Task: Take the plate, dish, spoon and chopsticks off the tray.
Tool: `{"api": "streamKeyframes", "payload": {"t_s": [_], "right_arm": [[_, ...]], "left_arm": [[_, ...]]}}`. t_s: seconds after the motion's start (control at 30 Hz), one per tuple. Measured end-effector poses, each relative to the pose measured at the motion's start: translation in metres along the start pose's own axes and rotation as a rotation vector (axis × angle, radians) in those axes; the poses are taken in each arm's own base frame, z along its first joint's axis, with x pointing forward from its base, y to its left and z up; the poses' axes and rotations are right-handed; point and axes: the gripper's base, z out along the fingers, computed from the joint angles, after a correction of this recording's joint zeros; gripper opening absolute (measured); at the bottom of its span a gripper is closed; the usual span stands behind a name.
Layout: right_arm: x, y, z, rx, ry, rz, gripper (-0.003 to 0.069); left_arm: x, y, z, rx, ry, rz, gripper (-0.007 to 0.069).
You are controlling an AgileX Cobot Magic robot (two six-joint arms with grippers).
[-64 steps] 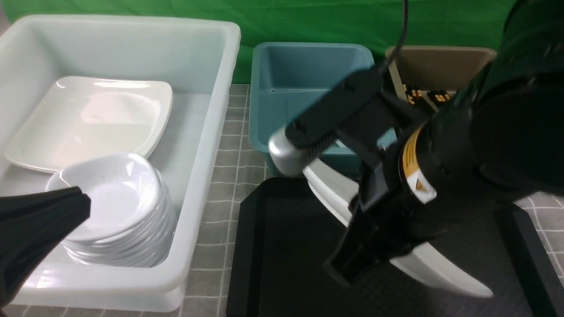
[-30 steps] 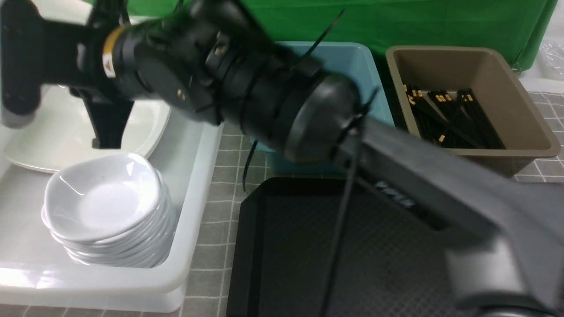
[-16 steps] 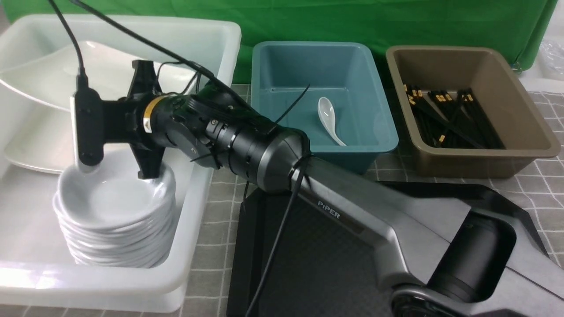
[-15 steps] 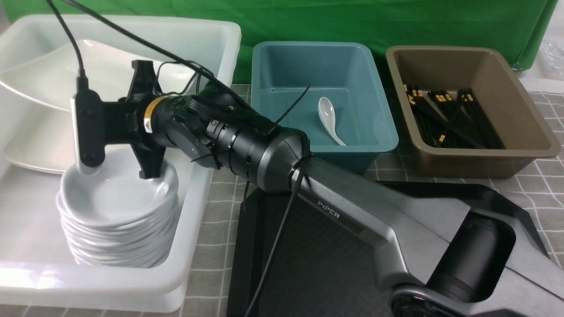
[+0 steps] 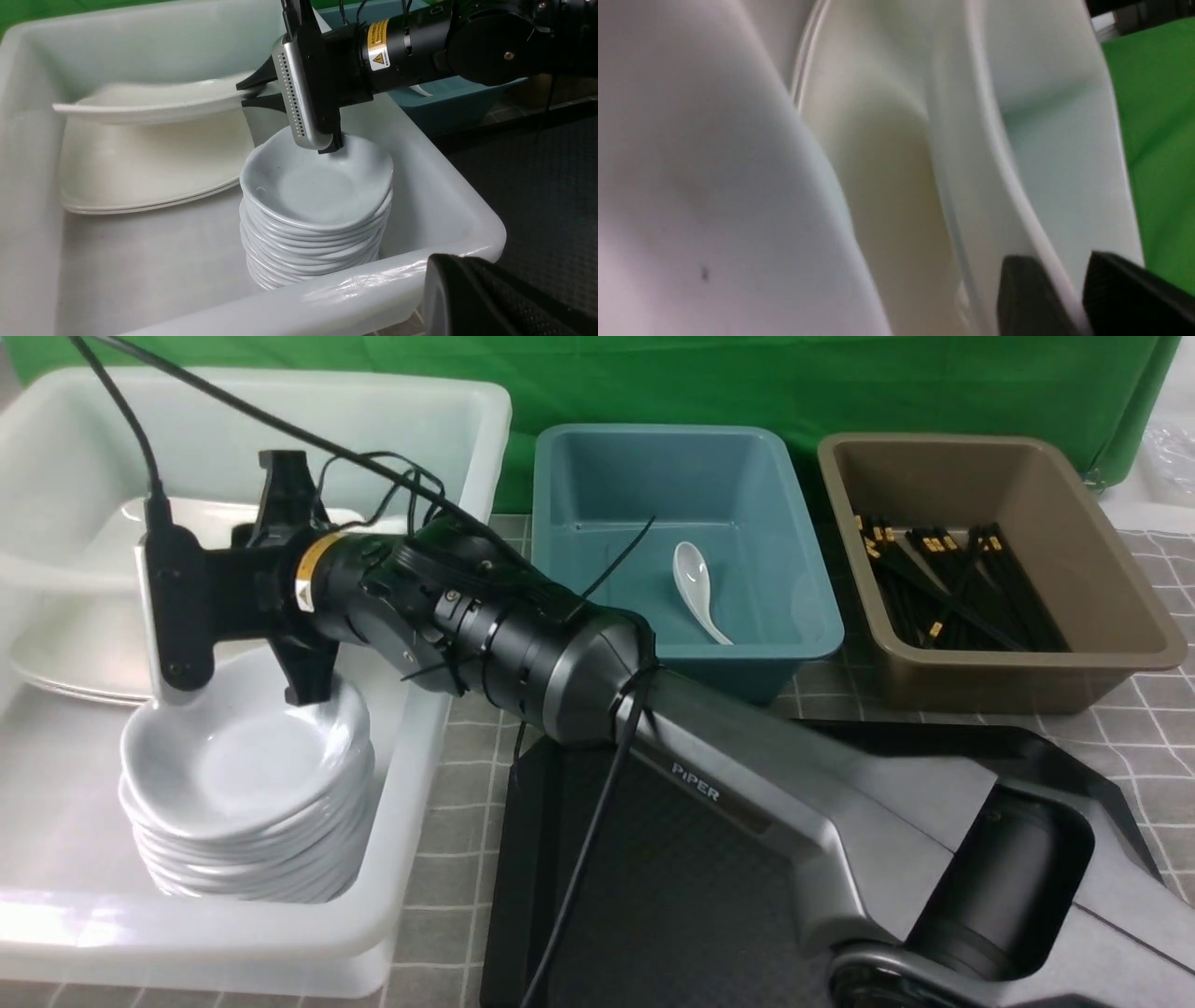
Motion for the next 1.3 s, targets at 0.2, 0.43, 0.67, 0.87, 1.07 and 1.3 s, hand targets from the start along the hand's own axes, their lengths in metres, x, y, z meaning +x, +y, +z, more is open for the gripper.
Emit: {"api": "streamKeyframes", "payload": {"t_s": [0.2,0.43,0.67,0.87,1.07,1.3], "right_arm": [[0.0,0.0,0.0,0.003,0.003,0.035,0.0344],[-0.013,-0.011,-0.022,-0.069,0.065,0.21,0.0354],[-0.046,-0.053,-0.1,-0.167,0.171,0.378,0.0342],[-0.049,-0.1,-0.204,-0.22,0.353,0.67,0.0139],[-0.033,-0.119,-0.25,-0.158,0.399,0.875,0.002],[-0.01,-0.083,-0.308,-0.225,0.545,0.955,0.0022]], "left_arm": [[0.0,0.0,0.0,0.0,0.0,0.021,0.001],[0.0,-0.001,0.0,0.008,0.001,0.018,0.001],[-0.002,-0.002,0.0,0.022,-0.02,0.015,0.001],[-0.016,-0.011,0.004,0.099,-0.174,0.02,0.001],[-0.015,-0.031,0.047,0.211,-0.286,0.037,0.001],[-0.002,-0.04,0.071,0.25,-0.436,-0.002,0.001]]}}
